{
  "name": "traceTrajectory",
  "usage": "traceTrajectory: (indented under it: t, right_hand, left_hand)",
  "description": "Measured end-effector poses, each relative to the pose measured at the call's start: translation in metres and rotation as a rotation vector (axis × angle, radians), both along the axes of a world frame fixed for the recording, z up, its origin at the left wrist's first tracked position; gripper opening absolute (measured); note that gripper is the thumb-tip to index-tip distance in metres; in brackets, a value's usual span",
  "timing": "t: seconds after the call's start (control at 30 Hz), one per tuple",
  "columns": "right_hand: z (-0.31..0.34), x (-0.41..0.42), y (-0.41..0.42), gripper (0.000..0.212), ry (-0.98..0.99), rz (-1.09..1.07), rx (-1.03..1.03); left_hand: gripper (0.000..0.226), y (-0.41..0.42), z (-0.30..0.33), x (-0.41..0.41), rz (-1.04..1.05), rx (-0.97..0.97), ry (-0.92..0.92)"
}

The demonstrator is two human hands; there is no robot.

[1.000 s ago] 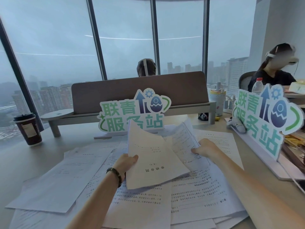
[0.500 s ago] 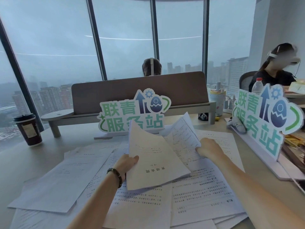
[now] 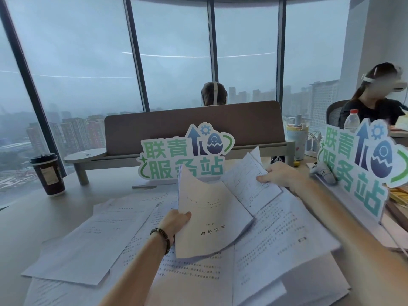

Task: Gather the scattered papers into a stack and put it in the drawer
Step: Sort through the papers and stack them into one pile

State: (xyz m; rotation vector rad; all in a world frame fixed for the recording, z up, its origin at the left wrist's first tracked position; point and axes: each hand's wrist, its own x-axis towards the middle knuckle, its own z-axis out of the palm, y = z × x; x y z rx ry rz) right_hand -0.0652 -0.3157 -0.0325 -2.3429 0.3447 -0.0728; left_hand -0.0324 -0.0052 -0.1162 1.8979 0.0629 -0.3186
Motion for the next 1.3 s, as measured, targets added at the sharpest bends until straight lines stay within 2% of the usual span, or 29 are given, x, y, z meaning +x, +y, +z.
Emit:
traceTrajectory:
  t: [0.1,0.23,0.4,0.53,0.7,0.8,0.87,0.93,0.97,1.07,1.17,1.3]
  right_hand:
    - [0.032,-0.005,0.008,0.031,-0.003,0.027,-0.046]
    - [0.063,-0.008,0.018,0.034,-0.094,0.02,-0.025]
    - [0.093,-0.018,0.039,0.025,-0.197,0.07,0.014]
    - [0.116,-0.03,0.057,0.023,-0.261,0.119,-0.008]
    - [0.133,-0.037,0.063,0.026,-0.393,0.097,-0.019]
    - [0.122,-0.032,0.058,0.025,-0.444,0.046,0.08]
    - [0.104,-0.023,0.051,0.023,-0.472,-0.012,0.128]
    - [0.08,-0.013,0.042,0.017,-0.499,-0.093,0.163]
    - [0.068,-0.008,0.038,0.015,-0.514,-0.138,0.185]
    - [0.032,0.0,0.033,0.016,-0.551,-0.253,0.26]
    - [0.006,0.005,0.031,0.022,-0.506,-0.301,0.364]
    - [-0.019,0.009,0.024,0.022,-0.485,-0.357,0.575]
  left_hand:
    - [0.023,0.0,0.001,0.0,0.0,0.021,-0.014]
    - [0.029,0.001,-0.001,0.001,-0.003,0.015,-0.024]
    - [0.027,0.0,0.001,-0.002,0.015,-0.039,-0.036]
    - [0.015,0.0,0.005,-0.008,0.006,-0.113,-0.052]
    - [0.032,0.002,0.005,-0.008,0.018,-0.189,-0.04]
    - [0.041,0.004,0.008,-0.008,0.001,-0.273,-0.024]
    - [0.062,0.005,0.008,-0.006,-0.006,-0.259,-0.042]
    - [0.07,0.005,0.013,-0.009,-0.061,-0.303,-0.049]
    - [0.067,0.005,0.014,-0.01,-0.098,-0.365,-0.053]
    - [0.037,0.003,0.018,-0.02,-0.208,-0.511,-0.026]
    - [0.035,-0.003,0.017,-0.026,-0.303,-0.509,-0.02]
    - [0.027,-0.007,0.014,-0.025,-0.201,-0.481,-0.044]
